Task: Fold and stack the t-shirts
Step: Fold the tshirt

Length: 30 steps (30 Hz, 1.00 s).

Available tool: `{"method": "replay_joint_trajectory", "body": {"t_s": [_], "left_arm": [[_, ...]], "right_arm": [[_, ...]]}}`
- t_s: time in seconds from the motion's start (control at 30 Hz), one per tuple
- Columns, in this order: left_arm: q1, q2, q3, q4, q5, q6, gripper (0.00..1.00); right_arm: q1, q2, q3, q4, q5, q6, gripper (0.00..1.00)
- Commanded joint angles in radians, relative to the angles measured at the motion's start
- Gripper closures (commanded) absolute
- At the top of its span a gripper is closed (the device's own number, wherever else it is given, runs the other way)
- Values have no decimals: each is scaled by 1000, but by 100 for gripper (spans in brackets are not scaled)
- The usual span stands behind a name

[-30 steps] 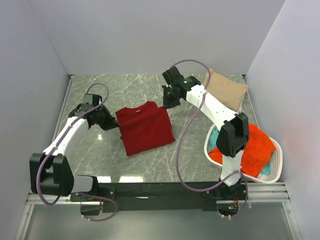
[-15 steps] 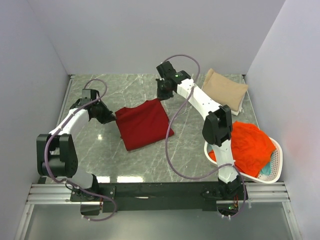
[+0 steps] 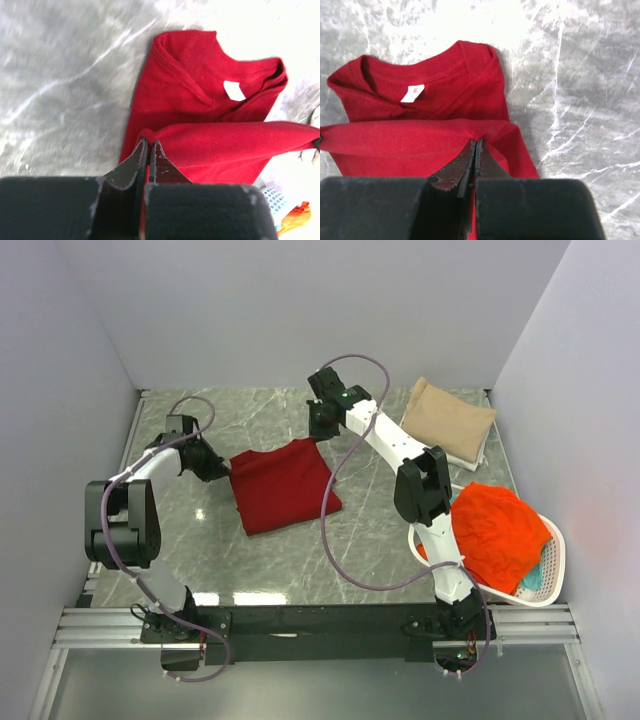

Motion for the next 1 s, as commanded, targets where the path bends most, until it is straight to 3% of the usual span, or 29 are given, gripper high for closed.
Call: {"method": "replay_joint_trajectory", "body": {"t_s": [0.0, 0.43, 0.47, 0.53, 0.57, 0.6, 0.63, 0.67, 0.83, 0.97], "left_arm": [[13, 22, 89, 48, -8, 31, 100], [23, 218, 280, 145, 54, -6, 100], [25, 237, 326, 154, 61, -15, 98], [25, 286, 369, 189, 82, -29, 63], [25, 295, 403, 200, 90, -44, 45], [25, 304, 420, 206, 93, -52, 17], [25, 304, 434, 209, 88, -53, 9], [25, 300, 449, 209, 82, -46, 2], [25, 205, 391, 163, 42, 55, 1], [23, 120, 258, 139, 36, 124, 12]], "right_arm": [[-17, -4, 50, 57, 32, 1, 100], [-51, 49, 77, 159, 54, 70, 100], [-59, 55, 79, 174, 37, 75, 93], [-69, 72, 106, 212, -18, 70, 68], [-74, 75, 114, 222, -88, 70, 44], [-89, 69, 119, 244, -122, 76, 27], [-97, 58, 105, 263, -162, 78, 18], [-100, 44, 87, 281, -205, 79, 17], [-141, -103, -127, 386, -291, 41, 16], [-152, -178, -251, 387, -363, 6, 14]]}}
